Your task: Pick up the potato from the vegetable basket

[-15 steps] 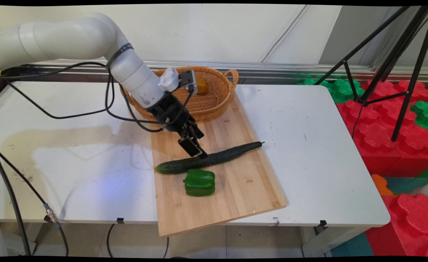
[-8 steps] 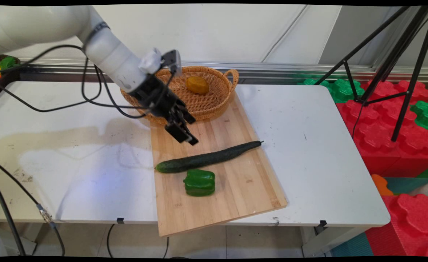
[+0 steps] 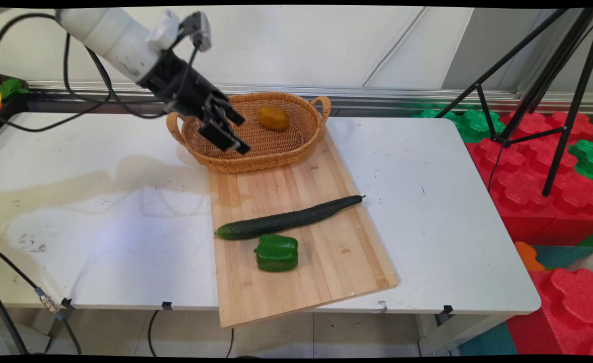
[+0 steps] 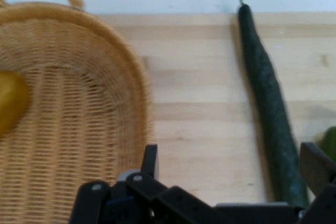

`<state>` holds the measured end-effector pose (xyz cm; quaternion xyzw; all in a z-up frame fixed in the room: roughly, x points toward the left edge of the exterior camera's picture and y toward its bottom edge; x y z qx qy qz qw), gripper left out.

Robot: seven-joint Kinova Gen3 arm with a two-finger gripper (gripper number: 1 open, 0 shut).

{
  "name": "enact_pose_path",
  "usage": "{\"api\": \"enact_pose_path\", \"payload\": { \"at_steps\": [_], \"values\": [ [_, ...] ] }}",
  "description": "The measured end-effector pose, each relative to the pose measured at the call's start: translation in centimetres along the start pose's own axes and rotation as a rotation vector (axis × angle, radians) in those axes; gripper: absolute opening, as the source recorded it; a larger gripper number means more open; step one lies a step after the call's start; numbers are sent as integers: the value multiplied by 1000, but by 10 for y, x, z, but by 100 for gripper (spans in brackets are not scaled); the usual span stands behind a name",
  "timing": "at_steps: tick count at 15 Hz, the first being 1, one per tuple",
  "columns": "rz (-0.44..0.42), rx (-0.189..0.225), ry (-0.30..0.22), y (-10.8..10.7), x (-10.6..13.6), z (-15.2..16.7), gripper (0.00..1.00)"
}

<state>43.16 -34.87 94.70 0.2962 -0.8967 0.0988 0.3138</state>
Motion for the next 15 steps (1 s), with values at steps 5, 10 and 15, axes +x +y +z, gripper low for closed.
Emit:
{"api": "enact_pose_path", "payload": {
  "at_steps": [5, 10, 15],
  "values": [
    [12, 81, 0, -35, -2, -13, 100],
    [20, 144, -22, -79, -3, 3, 100],
    [16, 169, -41, -113, -1, 32, 100]
  ]
}}
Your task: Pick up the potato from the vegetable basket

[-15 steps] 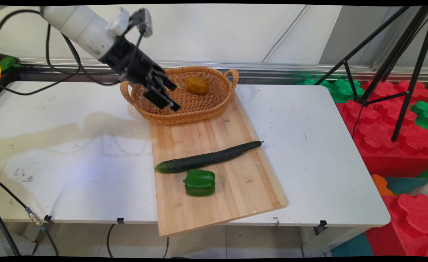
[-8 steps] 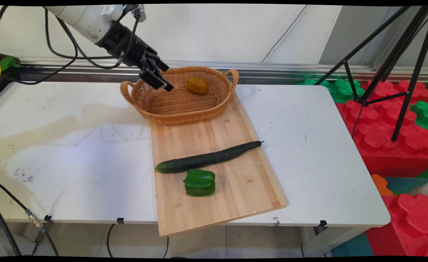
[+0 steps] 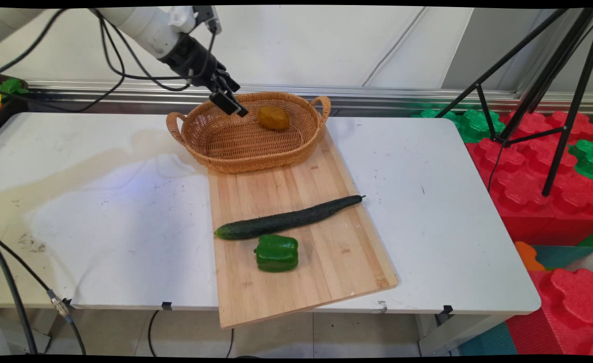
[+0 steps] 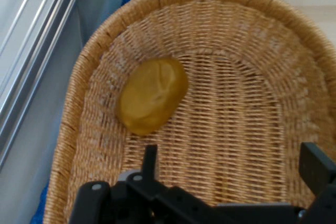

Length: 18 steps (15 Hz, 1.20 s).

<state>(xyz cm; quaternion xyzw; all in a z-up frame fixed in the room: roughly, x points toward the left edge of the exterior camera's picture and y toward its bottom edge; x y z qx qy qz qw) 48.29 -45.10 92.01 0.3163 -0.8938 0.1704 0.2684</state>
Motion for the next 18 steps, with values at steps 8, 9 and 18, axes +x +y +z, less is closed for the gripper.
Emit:
{"api": "enact_pose_path", "payload": {
  "at_steps": [8, 9, 18],
  "values": [
    [96, 3, -36, -37, 10, 69, 100],
    [121, 0, -39, -40, 11, 76, 100],
    [346, -30, -48, -62, 10, 122, 100]
  ]
}}
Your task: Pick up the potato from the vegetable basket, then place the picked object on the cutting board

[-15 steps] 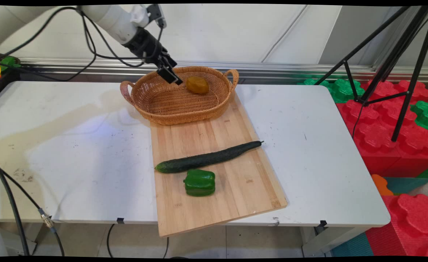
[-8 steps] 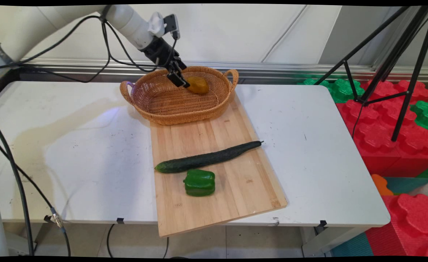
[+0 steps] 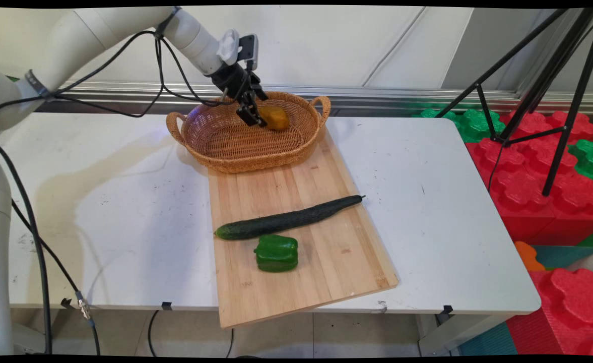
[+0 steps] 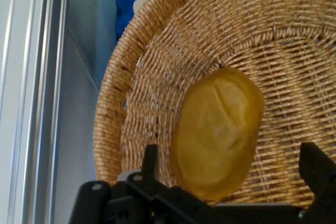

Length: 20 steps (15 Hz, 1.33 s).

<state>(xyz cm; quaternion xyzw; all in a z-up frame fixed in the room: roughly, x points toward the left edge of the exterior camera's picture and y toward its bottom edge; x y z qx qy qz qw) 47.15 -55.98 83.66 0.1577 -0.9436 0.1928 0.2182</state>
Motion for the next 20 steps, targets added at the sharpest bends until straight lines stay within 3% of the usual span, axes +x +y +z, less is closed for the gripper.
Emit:
{"api": "enact_pose_path", "payload": {
  "at_steps": [13, 14, 20],
  "values": [
    [148, -22, 16, -12, -3, 31, 100],
    [153, -23, 17, -12, -3, 31, 0],
    [177, -28, 26, -11, -5, 26, 0]
  ]
}}
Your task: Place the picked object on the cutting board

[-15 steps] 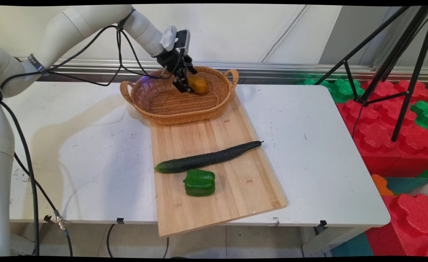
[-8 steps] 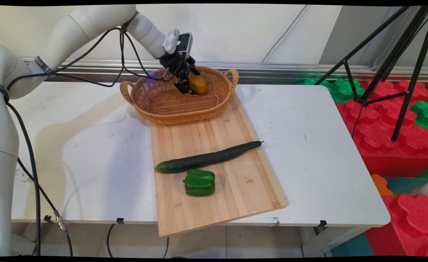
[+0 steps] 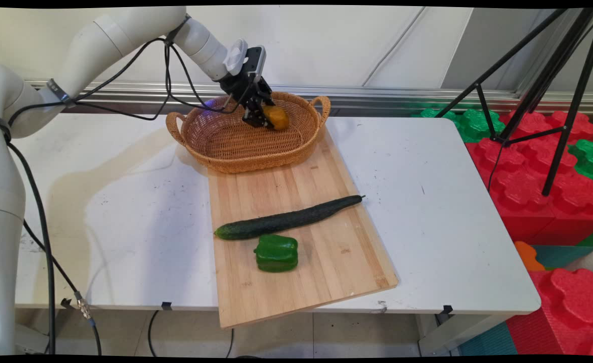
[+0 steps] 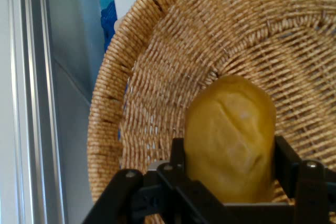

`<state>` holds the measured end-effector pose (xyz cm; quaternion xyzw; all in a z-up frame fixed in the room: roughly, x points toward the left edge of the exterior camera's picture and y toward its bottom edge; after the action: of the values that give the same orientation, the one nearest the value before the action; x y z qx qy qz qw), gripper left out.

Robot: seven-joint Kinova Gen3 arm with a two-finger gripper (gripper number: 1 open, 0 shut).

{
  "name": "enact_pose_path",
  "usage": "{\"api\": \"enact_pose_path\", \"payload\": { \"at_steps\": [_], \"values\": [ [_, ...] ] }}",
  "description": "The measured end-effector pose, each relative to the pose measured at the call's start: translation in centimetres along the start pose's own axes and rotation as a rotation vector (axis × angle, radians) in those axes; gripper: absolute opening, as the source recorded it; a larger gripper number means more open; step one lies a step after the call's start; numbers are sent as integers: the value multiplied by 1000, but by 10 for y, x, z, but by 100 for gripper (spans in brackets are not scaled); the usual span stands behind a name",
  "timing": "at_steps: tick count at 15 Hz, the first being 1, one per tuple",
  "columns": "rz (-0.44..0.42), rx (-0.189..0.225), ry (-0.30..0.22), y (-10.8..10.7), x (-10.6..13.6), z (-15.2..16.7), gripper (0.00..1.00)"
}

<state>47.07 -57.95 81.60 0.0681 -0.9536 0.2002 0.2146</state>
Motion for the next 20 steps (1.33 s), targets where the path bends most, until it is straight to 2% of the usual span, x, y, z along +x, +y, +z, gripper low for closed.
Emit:
{"api": "enact_pose_path", "payload": {
  "at_steps": [3, 8, 14, 18, 20],
  "values": [
    [-7, 4, 8, 3, -2, -12, 0],
    [-88, 22, 35, 9, -2, -40, 0],
    [-192, 42, 75, 24, 5, -98, 0],
    [-245, 34, 103, 37, 12, -131, 0],
    [-289, 14, 122, 50, 19, -153, 0]
  ]
}}
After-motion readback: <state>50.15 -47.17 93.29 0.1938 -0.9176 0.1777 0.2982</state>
